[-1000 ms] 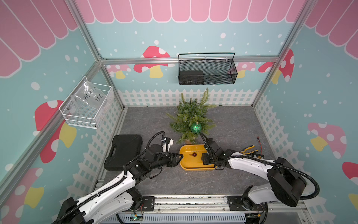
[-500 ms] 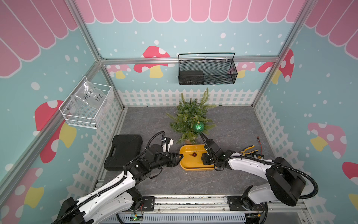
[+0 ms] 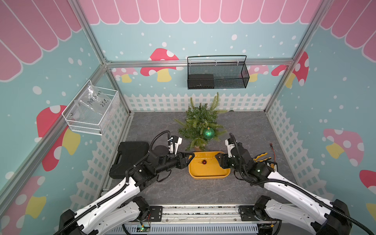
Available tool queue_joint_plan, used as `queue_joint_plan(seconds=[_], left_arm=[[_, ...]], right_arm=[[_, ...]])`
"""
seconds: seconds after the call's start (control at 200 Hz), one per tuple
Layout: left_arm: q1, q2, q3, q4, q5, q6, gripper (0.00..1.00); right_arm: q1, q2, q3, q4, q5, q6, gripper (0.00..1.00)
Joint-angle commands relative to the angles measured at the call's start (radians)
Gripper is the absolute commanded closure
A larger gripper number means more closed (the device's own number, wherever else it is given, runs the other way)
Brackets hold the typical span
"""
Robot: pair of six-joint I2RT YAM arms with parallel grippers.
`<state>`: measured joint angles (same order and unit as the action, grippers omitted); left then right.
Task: Decorate the small christmas tree with ornaments
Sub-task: Pick up an ornament from the container, then hang an ornament on the christmas tree.
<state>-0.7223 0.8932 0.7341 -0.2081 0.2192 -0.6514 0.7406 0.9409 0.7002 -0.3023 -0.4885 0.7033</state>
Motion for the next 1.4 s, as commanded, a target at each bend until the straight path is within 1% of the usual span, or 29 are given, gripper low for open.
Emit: queue_joint_plan(seconds=[0.0,0.09,0.275,0.58,0.666,0.786,0.886,0.976,1.041,1.146,1.391], left_arm=[[-0.006,0.018,0.072,-0.001,0.007,0.021,0.46],[-0.006,0.033,0.121,0.002,0.019,0.030,0.46],[-0.006,0.064,0.219,-0.009,0.042,0.050,0.46],[-0.001,0.124,0.349,-0.028,0.062,0.045,0.45],[0.022,0.158,0.398,-0.030,0.104,0.035,0.45],[0.083,0.224,0.480,-0.024,0.202,0.014,0.44],[0.120,0.285,0.579,-0.031,0.261,0.032,0.42],[0.143,0.338,0.665,-0.047,0.293,0.050,0.41],[0.160,0.370,0.700,-0.051,0.323,0.052,0.41],[0.185,0.397,0.723,-0.041,0.349,0.055,0.39],[0.208,0.464,0.774,-0.025,0.387,0.076,0.38]], right_arm=[[0.004,-0.047,0.075,-0.045,0.047,-0.033,0.57],[0.003,-0.059,0.134,-0.069,0.044,-0.059,0.58],[0.003,-0.065,0.272,-0.099,0.000,-0.119,0.58],[0.001,-0.016,0.487,-0.120,-0.027,-0.172,0.58],[-0.009,0.014,0.548,-0.120,-0.026,-0.178,0.57],[-0.029,0.072,0.634,-0.119,-0.046,-0.182,0.58],[-0.052,0.113,0.693,-0.107,-0.064,-0.175,0.58],[-0.079,0.143,0.719,-0.072,-0.105,-0.154,0.57],[-0.103,0.164,0.724,-0.030,-0.143,-0.124,0.58],[-0.139,0.183,0.710,0.036,-0.203,-0.077,0.58],[-0.183,0.192,0.676,0.157,-0.270,-0.007,0.58]])
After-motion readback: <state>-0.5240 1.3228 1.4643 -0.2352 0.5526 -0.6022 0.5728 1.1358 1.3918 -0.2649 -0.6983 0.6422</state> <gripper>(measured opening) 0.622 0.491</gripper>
